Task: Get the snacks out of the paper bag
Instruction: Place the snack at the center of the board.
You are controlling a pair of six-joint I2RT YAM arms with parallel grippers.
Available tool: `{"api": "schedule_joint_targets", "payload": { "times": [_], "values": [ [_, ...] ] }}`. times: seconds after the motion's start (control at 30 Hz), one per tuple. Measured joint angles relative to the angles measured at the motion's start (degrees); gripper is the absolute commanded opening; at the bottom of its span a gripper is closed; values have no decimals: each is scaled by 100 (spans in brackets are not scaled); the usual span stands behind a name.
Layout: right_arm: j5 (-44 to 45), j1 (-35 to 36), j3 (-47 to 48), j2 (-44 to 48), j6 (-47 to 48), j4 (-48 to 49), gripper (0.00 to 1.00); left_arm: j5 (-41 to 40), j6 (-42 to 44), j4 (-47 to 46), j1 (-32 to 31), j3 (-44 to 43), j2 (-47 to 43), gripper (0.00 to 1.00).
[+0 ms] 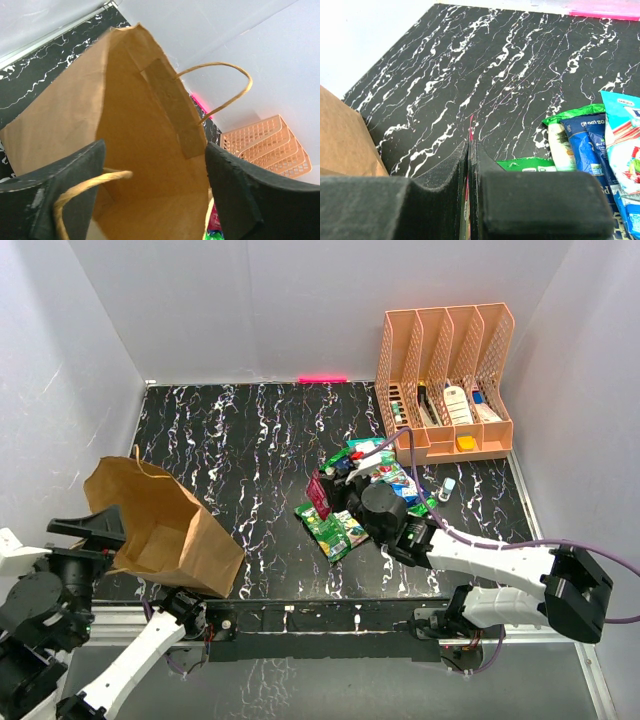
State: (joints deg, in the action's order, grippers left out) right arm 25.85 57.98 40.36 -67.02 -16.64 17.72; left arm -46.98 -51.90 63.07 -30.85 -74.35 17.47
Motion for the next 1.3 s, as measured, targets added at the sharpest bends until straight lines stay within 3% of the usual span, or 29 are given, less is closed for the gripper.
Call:
{"api": "schedule_joint_targets", "payload": {
  "times": [0.1,0.4,0.67,0.9,1.3],
  "values": [
    [-131,-140,-63,-79,-208,149,7,-26,343,-26,0,-376,42,98],
    [-601,-494,-66,-748,-841,540,7,44,1906,-632,0,-1582,616,98],
    [-872,-879,-48,-1445,-1547,1014,7,695,3182,-1207,-2,-2229,1709,98],
    [-573,-1049,-103,-1943,-2286,1161,7,1375,3397,-1482,-2,-2218,2100,98],
    [249,-1080,-1285,-1550,-3077,551,10,1773,3480,-1729,-13,-2107,2107,98]
  ]
}}
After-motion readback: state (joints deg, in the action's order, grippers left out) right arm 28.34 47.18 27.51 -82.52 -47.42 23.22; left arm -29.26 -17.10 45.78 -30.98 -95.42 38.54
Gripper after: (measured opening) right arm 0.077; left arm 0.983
